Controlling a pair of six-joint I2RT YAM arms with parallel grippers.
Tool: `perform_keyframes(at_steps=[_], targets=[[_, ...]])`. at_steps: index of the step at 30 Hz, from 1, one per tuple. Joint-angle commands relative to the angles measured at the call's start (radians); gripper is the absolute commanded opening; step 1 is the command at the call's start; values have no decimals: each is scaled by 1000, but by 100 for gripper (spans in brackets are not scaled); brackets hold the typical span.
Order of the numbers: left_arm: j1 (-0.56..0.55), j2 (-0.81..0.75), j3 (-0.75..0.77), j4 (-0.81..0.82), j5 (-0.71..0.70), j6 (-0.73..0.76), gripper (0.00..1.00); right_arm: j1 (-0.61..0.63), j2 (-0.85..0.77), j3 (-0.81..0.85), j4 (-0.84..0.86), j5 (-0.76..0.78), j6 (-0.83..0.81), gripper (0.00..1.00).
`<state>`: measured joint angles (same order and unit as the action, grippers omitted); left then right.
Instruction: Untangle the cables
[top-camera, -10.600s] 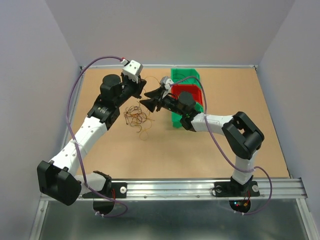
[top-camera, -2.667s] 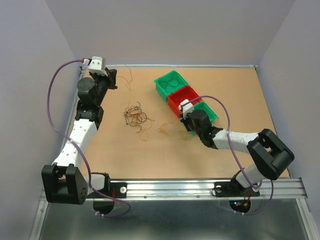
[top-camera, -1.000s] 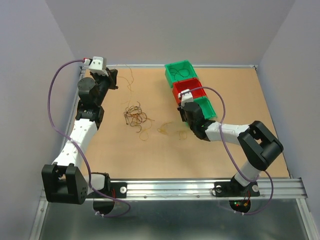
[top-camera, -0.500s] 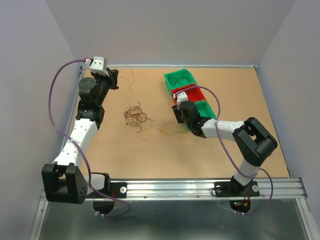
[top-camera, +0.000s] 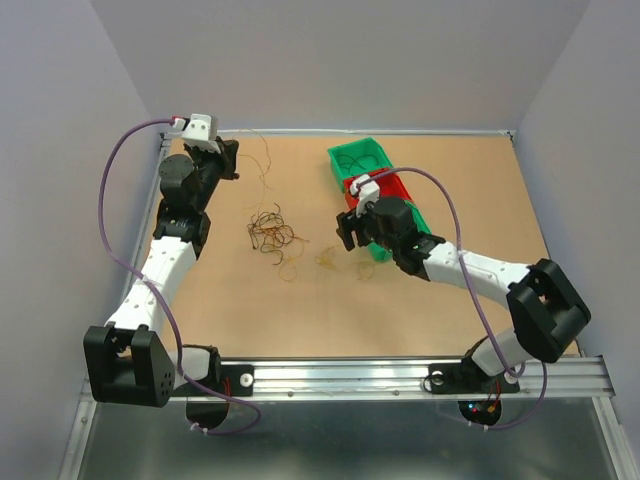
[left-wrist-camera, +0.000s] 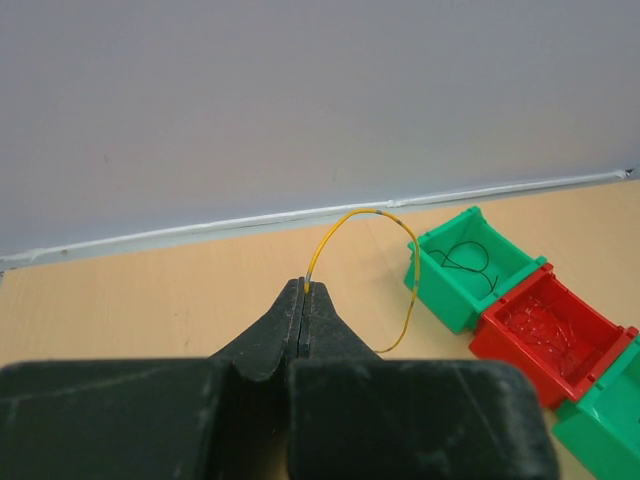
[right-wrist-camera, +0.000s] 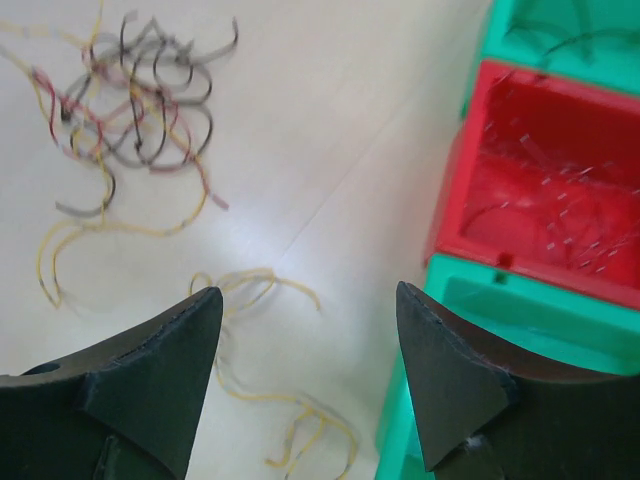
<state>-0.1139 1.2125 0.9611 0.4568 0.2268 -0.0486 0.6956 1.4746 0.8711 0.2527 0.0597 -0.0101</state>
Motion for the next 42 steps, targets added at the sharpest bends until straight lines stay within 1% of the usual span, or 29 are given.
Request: perform_keyframes(at_steps=[1,7,11,13,17,19,20,22,23,25,26,28,30,31,33,34,36,37,40,42], targets=[[-7,-5,7,49,2,19,0,24,65,58,-139,-129,6,76],[-15,4,10,49,-3,24,0,38,202,153,-228,-188,-30,77],[-17,2,10,48,-4,27,0,53,272,207,-247,-215,-48,77],[-18,2,8,48,-4,29,0,64,299,227,-250,-215,-53,76],[-20,-1,7,46,-4,29,0,82,371,278,-332,-187,-73,75],[-20,-2,7,48,-6,29,0,97,389,301,-363,-178,-88,69],[-20,-1,8,46,-6,30,0,104,410,308,-397,-157,-102,61],[-20,-1,7,48,-6,30,0,116,426,325,-440,-120,-113,49],[-20,1,8,48,-6,30,0,119,428,325,-446,-113,-116,32],[-21,-2,8,46,-6,30,0,122,406,321,-446,-113,-132,9],[-21,-1,7,46,-9,32,0,124,391,316,-441,-116,-133,1],[-21,-1,8,48,-7,32,0,124,313,287,-374,-132,-128,1],[-24,-1,5,46,-10,33,0,122,241,217,-305,-158,-120,0],[-24,-1,7,48,-14,33,0,124,166,192,-229,-159,-107,1],[-26,-1,8,46,-14,35,0,122,93,116,-156,-144,-85,1],[-26,-1,7,46,-12,35,0,122,16,92,-77,-120,-55,1],[-27,1,7,46,-12,35,0,124,-55,40,6,-98,-33,1],[-29,-1,5,46,-14,36,0,124,-112,-12,87,-89,-21,1],[-30,1,7,46,-12,39,0,120,-166,-43,132,-64,-30,1],[-32,2,7,46,-9,41,0,108,-189,-34,131,-11,-34,0]])
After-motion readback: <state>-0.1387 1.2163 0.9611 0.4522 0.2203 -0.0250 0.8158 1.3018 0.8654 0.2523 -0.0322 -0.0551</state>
